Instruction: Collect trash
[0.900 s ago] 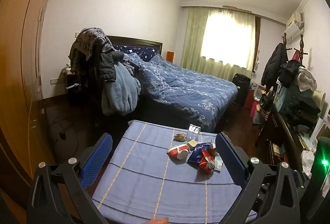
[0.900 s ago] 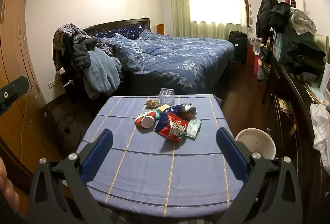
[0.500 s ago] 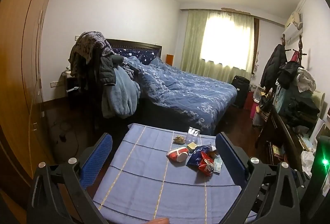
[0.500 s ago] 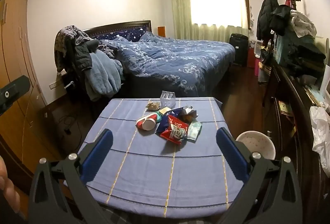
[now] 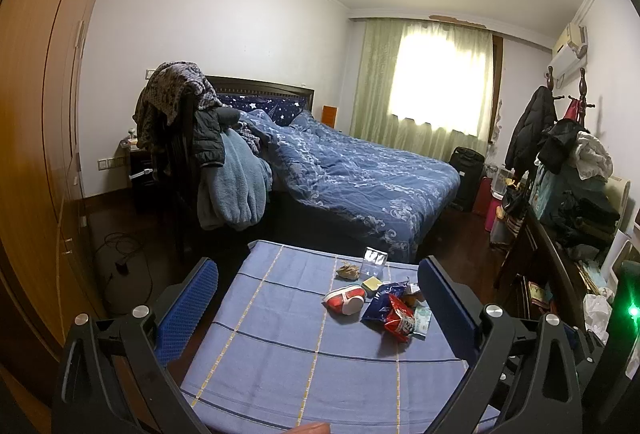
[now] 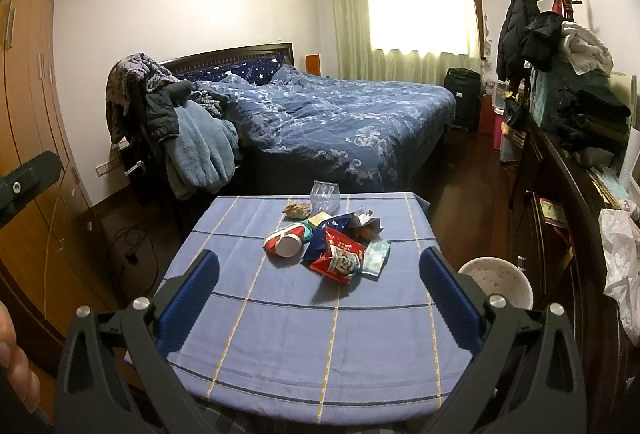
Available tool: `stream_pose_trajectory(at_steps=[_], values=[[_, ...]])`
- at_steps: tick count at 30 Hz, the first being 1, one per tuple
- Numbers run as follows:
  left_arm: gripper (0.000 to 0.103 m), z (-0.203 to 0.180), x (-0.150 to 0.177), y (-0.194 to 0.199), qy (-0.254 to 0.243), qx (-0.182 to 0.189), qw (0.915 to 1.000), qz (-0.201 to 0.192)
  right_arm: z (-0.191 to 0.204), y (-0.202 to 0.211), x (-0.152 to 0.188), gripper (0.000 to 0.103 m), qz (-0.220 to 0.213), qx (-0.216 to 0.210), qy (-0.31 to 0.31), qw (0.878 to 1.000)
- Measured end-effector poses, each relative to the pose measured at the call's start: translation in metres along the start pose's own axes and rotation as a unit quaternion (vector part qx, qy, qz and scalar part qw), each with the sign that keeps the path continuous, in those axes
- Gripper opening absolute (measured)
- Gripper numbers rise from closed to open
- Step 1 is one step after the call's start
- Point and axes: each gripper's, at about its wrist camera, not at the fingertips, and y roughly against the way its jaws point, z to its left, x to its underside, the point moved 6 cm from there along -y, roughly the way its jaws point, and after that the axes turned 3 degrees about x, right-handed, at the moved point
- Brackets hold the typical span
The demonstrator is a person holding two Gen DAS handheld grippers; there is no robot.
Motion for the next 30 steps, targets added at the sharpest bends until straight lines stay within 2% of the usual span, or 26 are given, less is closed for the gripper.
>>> stream_pose_trajectory(at_steps=[5,13,30], values=[[0.100,0.001,0.000,0.000,0.000,0.000,1.0000,0.001,0.000,0.000,0.001,0.100,-0.001,0.000,-0.001,1.000],[0.099,0.003,0.000,0.002,-0.002,-0.002,1.0000,0.003,0.001,0.011,-0.023,0.100,-0.005,0.003,-0.004,1.000],[0.100,0.014,0.003,-0.008,-0.001,-0.007,0.9999,0.014,-0.004,0.014,-0.020,0.100,-0.011,0.003,-0.006,1.000]])
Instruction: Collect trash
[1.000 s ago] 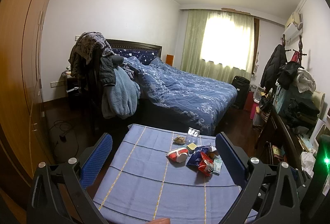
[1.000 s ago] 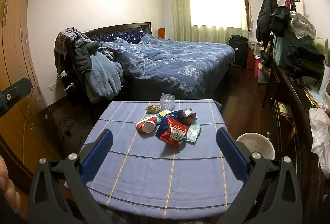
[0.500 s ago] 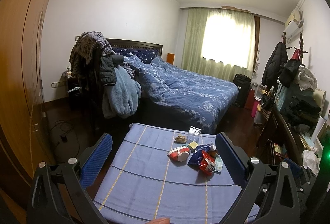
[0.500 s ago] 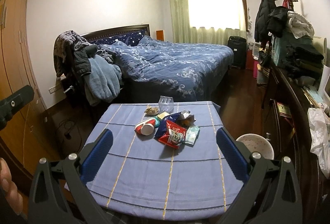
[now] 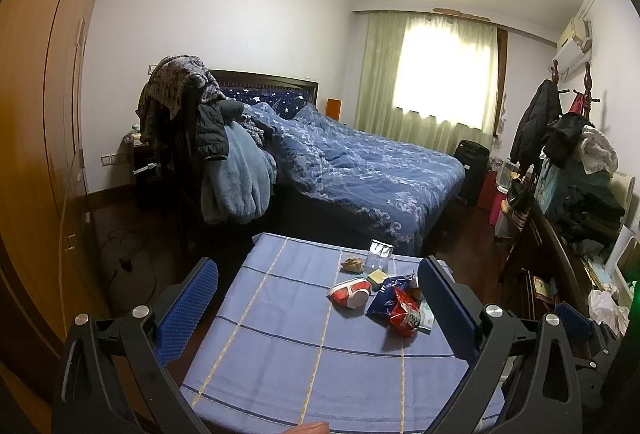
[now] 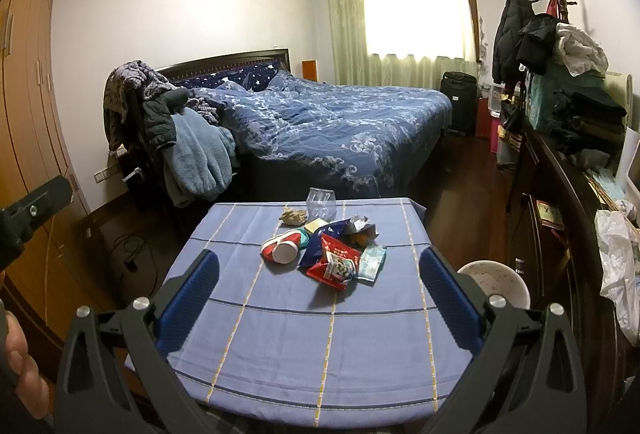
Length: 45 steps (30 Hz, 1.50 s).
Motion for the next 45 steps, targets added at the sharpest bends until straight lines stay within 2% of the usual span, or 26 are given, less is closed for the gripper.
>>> stream_pose_trajectory(at_steps=[45], values=[[0.100,0.002,0.004,-0.004,-0.001,-0.001,1.0000,0.005,0.002,-0.016,0.025,0.100,0.016,-0.002,-0.001,1.000]])
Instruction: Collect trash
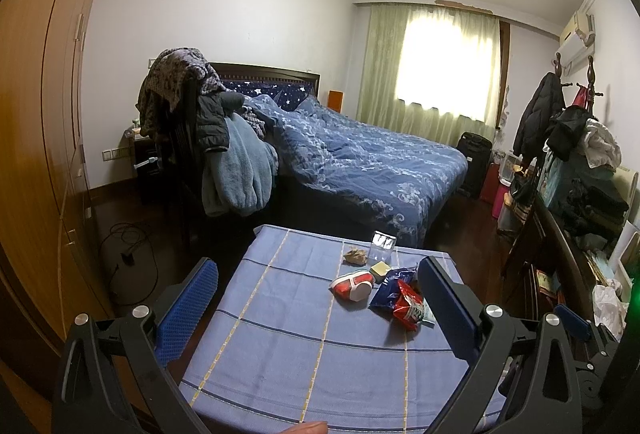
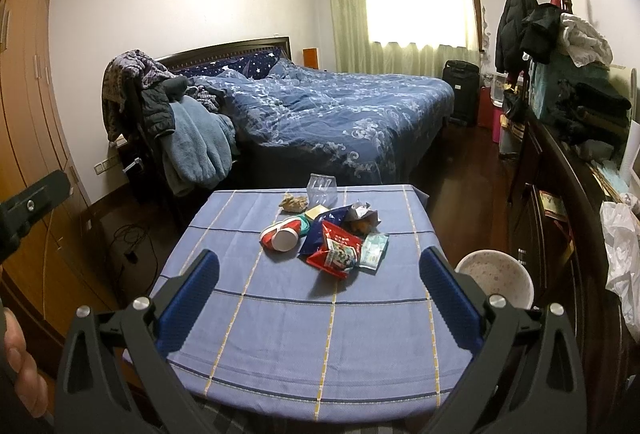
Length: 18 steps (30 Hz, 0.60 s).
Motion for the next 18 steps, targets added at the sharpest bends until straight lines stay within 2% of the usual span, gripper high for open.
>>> stream_pose_trajectory(at_steps=[18], values=[[0.100,0.008,0.018,-0.007,-0.002,-0.003,1.0000,0.009,-0.004,-0.007,0.010,0.100,0.011,0.003,-0.002,1.000]])
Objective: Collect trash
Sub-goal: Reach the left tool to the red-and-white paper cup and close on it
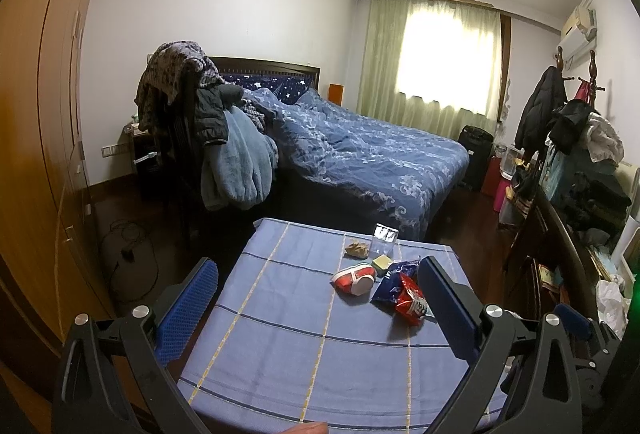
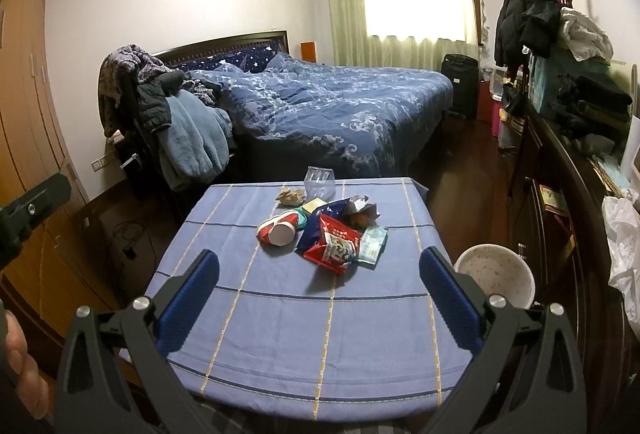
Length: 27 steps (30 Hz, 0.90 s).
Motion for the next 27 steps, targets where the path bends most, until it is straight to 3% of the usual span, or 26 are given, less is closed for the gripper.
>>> stream_pose_trajectory(at_steps=[5,13,18,22,27], values=[[0.099,0.002,0.022,-0.020,-0.004,-0.004,0.9998,0.020,-0.004,-0.024,0.008,0.100,0.023,0.009,0.000,1.000],[0.099,-0.010,0.035,-0.098,-0.028,-0.022,0.9971,0.068,-0.028,-0.080,0.025,0.100,0.093,0.029,-0.029,0.995],[0.099,-0.027,0.052,-0.171,-0.055,-0.031,0.9916,0.113,-0.042,-0.112,0.034,0.100,0.126,0.038,-0.045,0.990],[0.099,-0.037,0.065,-0.231,-0.039,-0.019,0.9879,0.149,-0.049,-0.140,0.039,0.100,0.150,0.030,-0.055,0.987],[0.099,-0.041,0.078,-0.312,-0.020,-0.041,0.9822,0.182,-0.056,-0.174,0.043,0.100,0.174,0.029,-0.056,0.983]])
